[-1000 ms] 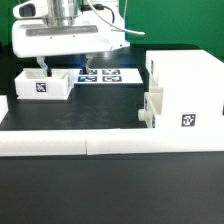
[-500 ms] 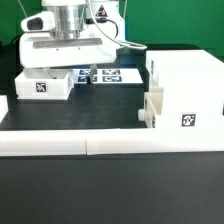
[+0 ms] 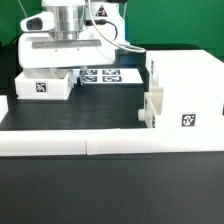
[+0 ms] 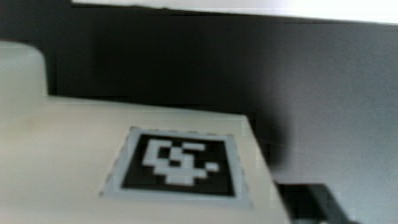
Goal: Assemble drawer
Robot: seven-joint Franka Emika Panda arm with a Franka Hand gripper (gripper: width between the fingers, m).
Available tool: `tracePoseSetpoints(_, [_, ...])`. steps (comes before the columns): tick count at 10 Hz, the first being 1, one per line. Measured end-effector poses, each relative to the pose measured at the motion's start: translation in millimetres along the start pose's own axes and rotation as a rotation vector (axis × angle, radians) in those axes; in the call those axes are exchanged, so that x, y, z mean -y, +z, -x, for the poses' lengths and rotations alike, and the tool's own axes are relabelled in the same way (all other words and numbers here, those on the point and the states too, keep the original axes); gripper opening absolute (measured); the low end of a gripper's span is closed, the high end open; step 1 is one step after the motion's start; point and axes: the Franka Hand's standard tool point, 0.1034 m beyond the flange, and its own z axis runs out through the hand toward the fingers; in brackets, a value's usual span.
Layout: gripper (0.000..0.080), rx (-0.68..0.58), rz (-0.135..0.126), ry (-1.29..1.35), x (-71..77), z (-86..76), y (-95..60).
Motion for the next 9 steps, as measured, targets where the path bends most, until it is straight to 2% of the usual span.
tracePoseSetpoints(1, [0.0185, 0.000, 0.000, 0.000, 0.0, 0.0, 0.0])
tracePoseSetpoints(2, [0.0065, 0.000, 0.000, 0.000, 0.1, -0.1, 0.0])
tracePoseSetpoints(3, [0.0042, 0.000, 0.000, -0.001, 0.1, -0.1, 0.0])
tracePoseSetpoints(8, [0.0042, 0.001, -0.002, -0.003, 1.6, -1.6, -1.3])
tracePoseSetpoints(9, [0.0042, -0.006, -0.006, -0.027, 9.2, -12.6, -11.4])
